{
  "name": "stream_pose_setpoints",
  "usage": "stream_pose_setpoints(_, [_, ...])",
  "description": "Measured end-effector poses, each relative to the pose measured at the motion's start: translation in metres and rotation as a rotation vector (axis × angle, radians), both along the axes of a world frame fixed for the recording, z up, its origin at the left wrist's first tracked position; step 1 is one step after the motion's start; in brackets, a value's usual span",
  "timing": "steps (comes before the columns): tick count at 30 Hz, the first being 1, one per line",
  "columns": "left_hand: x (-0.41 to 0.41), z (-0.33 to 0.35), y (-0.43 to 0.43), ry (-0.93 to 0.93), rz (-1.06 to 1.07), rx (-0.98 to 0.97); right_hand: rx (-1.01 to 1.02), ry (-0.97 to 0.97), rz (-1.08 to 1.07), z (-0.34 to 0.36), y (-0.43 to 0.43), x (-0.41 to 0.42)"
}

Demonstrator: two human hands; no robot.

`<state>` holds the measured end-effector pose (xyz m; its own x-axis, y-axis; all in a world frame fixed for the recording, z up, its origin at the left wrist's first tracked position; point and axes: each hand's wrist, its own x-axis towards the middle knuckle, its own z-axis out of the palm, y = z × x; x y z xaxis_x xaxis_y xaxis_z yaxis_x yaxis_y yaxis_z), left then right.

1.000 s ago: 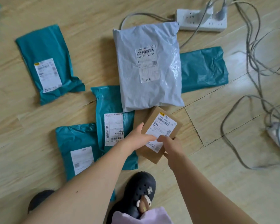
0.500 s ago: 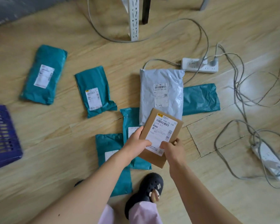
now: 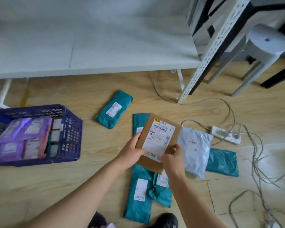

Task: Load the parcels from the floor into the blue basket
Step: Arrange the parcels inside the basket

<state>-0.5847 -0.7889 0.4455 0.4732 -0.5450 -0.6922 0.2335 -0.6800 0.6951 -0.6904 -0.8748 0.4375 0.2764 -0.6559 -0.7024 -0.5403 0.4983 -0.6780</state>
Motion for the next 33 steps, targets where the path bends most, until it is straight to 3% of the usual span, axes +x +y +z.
stream_pose_setpoints(13, [0.143,0.065,0.218,-0.032,0.229,-0.003,-0.103,0.057,0.336,0.073,0.192,0.169])
stream_pose_setpoints(26, [0.242,0.053,0.37,0.012,0.474,0.001,-0.115,0.1,0.617,0.077,0.33,0.293])
stream_pose_setpoints(33, [0.308,0.032,0.411,0.084,0.597,0.008,-0.123,0.17,0.727,0.039,0.373,0.373])
